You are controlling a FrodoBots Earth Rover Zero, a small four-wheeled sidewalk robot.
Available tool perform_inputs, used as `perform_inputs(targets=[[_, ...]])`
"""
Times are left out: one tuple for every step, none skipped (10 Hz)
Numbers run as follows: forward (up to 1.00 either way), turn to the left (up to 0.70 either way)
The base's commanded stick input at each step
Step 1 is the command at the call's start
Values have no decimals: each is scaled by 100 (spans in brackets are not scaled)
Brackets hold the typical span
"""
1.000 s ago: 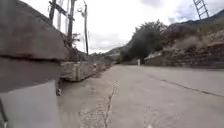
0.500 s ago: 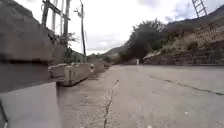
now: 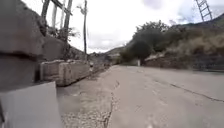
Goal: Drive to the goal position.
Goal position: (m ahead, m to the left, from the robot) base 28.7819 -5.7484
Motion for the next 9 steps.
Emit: perform_inputs(targets=[[70, 0], [70, 0], [70, 0], [70, 0], [70, 0], [70, 0], [70, 0], [70, 0], [70, 0]])
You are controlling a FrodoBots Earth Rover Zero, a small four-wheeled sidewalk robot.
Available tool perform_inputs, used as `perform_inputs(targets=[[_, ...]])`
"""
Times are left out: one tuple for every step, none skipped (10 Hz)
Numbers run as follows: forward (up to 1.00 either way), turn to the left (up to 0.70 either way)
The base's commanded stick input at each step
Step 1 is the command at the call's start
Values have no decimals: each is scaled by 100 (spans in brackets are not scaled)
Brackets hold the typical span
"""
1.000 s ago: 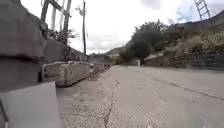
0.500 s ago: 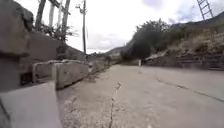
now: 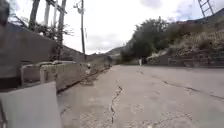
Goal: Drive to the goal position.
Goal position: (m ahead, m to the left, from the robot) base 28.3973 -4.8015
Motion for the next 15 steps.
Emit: perform_inputs(targets=[[70, 0], [70, 0], [70, 0], [70, 0], [70, 0], [70, 0], [70, 0], [70, 0], [70, 0], [70, 0], [70, 0], [70, 0], [70, 0], [70, 0], [70, 0]])
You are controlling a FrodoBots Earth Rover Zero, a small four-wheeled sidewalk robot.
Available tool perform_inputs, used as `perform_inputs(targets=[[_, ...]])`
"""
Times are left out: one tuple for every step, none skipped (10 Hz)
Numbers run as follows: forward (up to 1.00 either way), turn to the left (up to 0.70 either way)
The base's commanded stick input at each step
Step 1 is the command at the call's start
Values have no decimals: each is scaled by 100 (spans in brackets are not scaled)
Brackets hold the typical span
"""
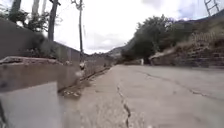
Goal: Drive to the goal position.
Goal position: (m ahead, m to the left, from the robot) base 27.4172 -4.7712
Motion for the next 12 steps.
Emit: perform_inputs(targets=[[70, 0], [70, 0], [70, 0], [70, 0], [70, 0], [70, 0], [70, 0], [70, 0], [70, 0], [70, 0], [70, 0], [70, 0]])
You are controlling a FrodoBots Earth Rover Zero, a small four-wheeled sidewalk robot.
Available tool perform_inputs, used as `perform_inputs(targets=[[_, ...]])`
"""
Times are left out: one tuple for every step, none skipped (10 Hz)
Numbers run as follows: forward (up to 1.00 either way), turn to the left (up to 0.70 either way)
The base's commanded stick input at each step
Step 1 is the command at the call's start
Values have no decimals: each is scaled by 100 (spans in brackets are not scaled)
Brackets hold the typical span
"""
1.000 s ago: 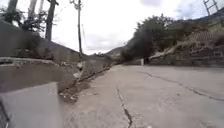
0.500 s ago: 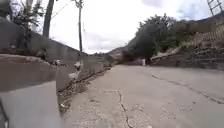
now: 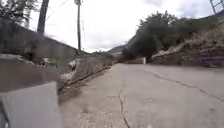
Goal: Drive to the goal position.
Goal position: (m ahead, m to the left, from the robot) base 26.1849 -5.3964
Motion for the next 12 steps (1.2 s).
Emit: perform_inputs(targets=[[70, 0], [70, 0], [70, 0], [70, 0], [70, 0], [70, 0], [70, 0], [70, 0], [70, 0], [70, 0], [70, 0], [70, 0]])
